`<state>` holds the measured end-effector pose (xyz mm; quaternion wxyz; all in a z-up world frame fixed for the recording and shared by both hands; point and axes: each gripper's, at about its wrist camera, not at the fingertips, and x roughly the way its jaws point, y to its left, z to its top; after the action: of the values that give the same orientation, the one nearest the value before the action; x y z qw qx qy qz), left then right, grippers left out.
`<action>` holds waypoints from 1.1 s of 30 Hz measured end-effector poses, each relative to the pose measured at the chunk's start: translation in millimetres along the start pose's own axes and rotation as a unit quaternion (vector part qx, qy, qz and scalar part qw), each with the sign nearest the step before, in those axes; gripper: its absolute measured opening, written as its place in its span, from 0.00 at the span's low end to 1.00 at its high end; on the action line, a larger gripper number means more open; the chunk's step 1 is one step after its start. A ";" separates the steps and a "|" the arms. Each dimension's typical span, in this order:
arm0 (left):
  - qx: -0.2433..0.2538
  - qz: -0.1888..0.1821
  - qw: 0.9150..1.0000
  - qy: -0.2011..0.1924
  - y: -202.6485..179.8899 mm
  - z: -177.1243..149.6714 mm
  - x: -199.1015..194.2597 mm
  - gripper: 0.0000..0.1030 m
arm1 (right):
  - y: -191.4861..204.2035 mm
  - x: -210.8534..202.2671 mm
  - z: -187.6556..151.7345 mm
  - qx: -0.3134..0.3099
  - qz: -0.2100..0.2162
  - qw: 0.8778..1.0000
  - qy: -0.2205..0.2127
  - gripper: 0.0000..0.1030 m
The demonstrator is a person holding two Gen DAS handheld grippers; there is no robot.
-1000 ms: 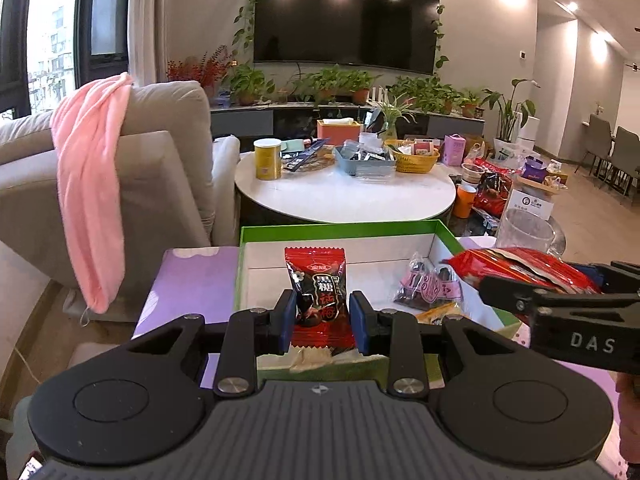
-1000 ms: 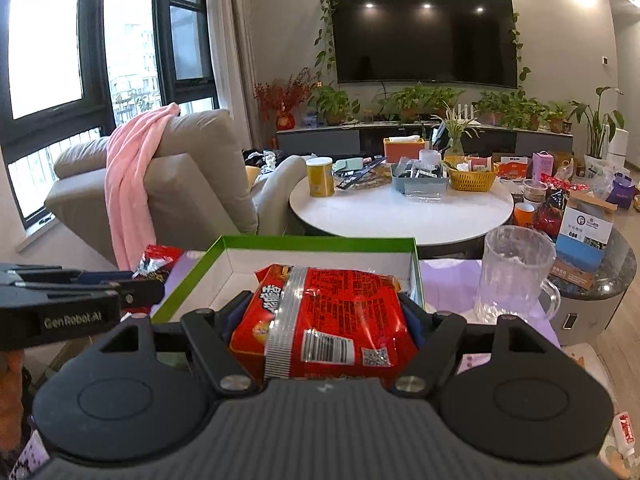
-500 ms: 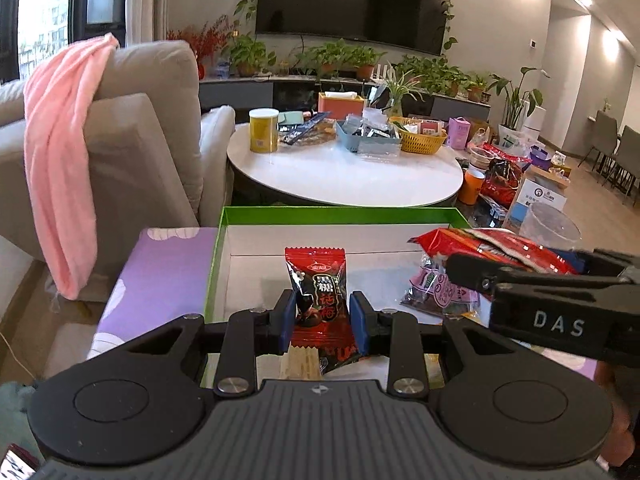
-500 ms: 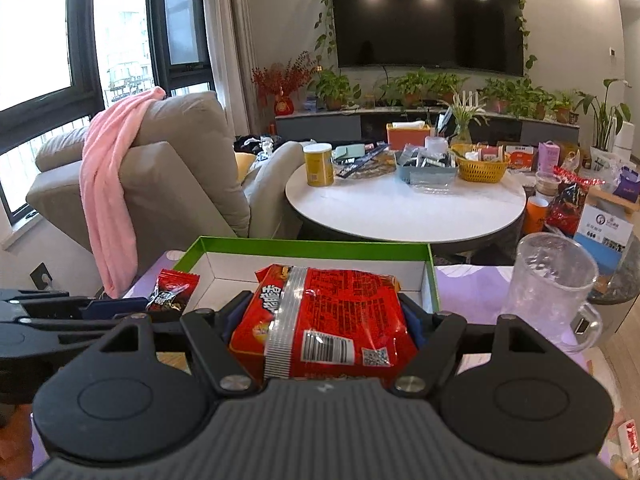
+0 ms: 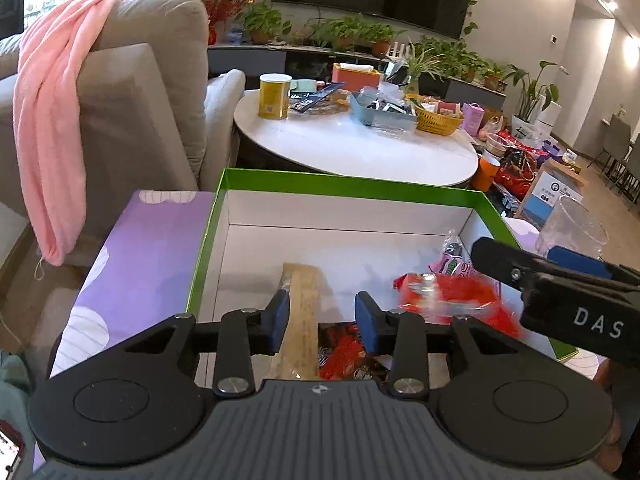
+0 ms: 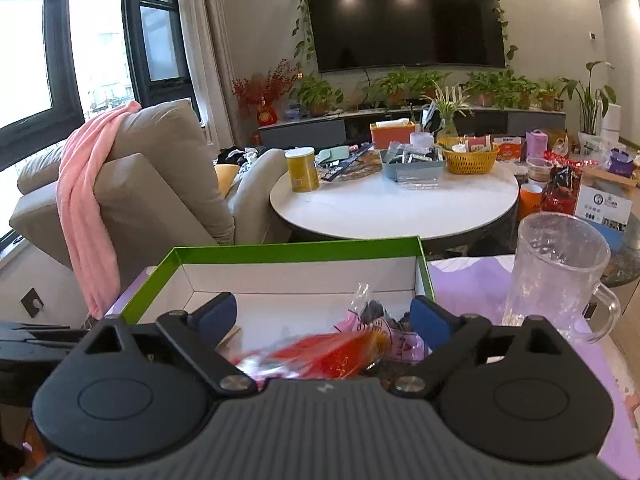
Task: Organize snacks
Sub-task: 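Place the red candy and red bag into the green box, opening both tools, then grasp the tan bread packet with the left tool while the right tool grasps the white-and-pink jelly pouch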
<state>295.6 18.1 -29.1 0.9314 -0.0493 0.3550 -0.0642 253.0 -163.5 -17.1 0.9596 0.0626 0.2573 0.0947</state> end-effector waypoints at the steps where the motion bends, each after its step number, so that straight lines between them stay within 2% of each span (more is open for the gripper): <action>1: -0.001 0.001 1.000 0.000 0.4 0.0 -0.8 0.33 | -1.3 -0.9 -0.4 0.004 0.000 1.000 0.002 0.59; 14: 0.003 0.010 1.000 -0.016 -0.7 -1.6 -23.7 0.33 | -2.0 -14.2 -6.2 0.001 -0.001 1.000 0.010 0.59; 22: -0.025 0.037 0.998 -0.046 25.6 -17.3 -60.6 0.33 | -15.9 -34.9 -17.1 0.015 -0.015 1.000 0.017 0.59; 33: -0.071 0.062 0.995 -0.023 58.7 -53.9 -79.7 0.33 | -25.6 -53.0 -42.1 0.037 -0.021 0.998 0.040 0.59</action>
<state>205.7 85.9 -25.0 0.9355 -0.0946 0.3399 0.0202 190.5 -196.8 -32.0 0.9474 0.0889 0.3001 0.0670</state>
